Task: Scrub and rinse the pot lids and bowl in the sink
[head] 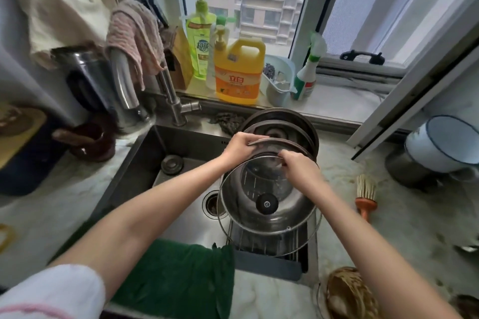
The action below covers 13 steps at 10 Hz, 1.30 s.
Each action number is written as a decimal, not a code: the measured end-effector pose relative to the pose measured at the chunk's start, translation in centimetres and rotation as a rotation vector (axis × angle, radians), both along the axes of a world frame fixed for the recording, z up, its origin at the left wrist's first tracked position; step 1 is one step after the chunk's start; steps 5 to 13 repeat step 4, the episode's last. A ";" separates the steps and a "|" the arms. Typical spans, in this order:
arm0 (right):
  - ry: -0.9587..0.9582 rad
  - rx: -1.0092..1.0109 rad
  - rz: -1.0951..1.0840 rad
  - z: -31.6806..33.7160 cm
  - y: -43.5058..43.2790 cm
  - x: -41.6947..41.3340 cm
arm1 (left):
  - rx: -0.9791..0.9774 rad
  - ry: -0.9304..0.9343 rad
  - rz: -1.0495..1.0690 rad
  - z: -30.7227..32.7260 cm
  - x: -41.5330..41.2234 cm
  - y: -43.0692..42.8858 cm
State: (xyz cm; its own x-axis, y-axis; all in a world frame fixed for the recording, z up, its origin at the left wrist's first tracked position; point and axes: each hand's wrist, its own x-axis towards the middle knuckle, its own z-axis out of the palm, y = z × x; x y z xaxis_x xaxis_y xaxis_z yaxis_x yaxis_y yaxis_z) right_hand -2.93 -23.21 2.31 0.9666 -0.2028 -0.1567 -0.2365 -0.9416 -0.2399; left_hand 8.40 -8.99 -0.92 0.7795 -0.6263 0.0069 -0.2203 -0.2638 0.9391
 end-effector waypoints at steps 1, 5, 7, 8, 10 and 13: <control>0.052 -0.026 -0.021 -0.4 0.0 1.1 | 0.107 -0.065 -0.015 -0.3 0.8 -0.6; 0.306 -0.174 -0.039 0.2 0.9 0.7 | 0.445 -0.451 0.018 0.6 -0.3 0.5; 0.306 -0.174 -0.039 0.2 0.9 0.7 | 0.445 -0.451 0.018 0.6 -0.3 0.5; 0.306 -0.174 -0.039 0.2 0.9 0.7 | 0.445 -0.451 0.018 0.6 -0.3 0.5; 0.306 -0.174 -0.039 0.2 0.9 0.7 | 0.445 -0.451 0.018 0.6 -0.3 0.5; 0.306 -0.174 -0.039 0.2 0.9 0.7 | 0.445 -0.451 0.018 0.6 -0.3 0.5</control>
